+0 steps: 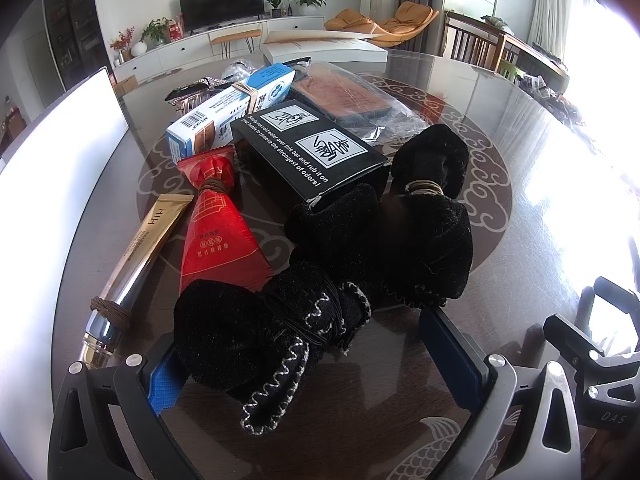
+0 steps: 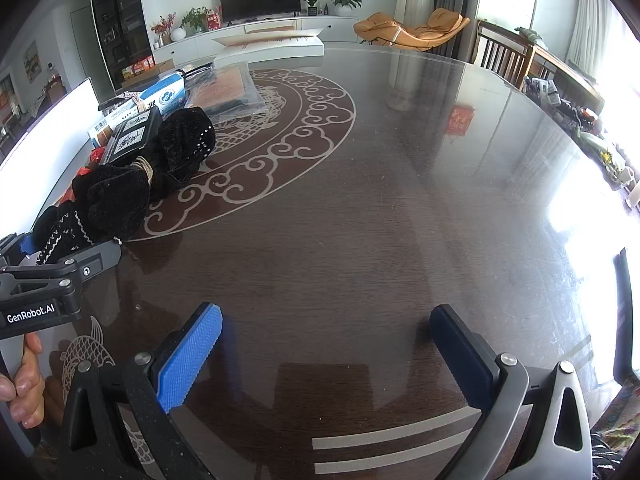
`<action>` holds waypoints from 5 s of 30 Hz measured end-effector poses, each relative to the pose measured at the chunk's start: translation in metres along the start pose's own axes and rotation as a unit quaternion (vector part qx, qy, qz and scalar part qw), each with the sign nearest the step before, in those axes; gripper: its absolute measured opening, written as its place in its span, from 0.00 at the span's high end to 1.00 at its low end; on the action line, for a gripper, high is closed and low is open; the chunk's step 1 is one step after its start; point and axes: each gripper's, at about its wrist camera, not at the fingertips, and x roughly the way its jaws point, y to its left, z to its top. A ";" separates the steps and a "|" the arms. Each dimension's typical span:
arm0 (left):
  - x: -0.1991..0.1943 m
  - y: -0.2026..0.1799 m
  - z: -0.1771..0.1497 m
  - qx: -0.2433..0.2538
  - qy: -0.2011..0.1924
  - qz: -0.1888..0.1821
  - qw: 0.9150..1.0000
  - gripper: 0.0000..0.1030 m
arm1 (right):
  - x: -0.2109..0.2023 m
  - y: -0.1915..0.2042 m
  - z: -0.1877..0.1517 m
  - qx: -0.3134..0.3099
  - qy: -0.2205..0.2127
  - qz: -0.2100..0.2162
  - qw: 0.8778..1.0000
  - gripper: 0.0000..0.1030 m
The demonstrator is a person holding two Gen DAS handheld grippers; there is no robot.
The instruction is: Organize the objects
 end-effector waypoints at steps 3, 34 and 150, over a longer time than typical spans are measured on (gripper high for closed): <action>0.000 0.000 0.000 0.000 0.000 0.000 1.000 0.00 | 0.000 0.000 0.000 0.000 0.000 0.000 1.000 0.00; 0.005 0.005 0.007 0.017 -0.007 -0.012 1.000 0.00 | -0.004 -0.003 -0.002 0.000 -0.010 0.000 1.000 0.00; 0.020 0.017 0.024 -0.015 -0.018 0.008 1.000 0.00 | 0.000 0.002 -0.001 -0.006 -0.024 0.003 1.000 0.00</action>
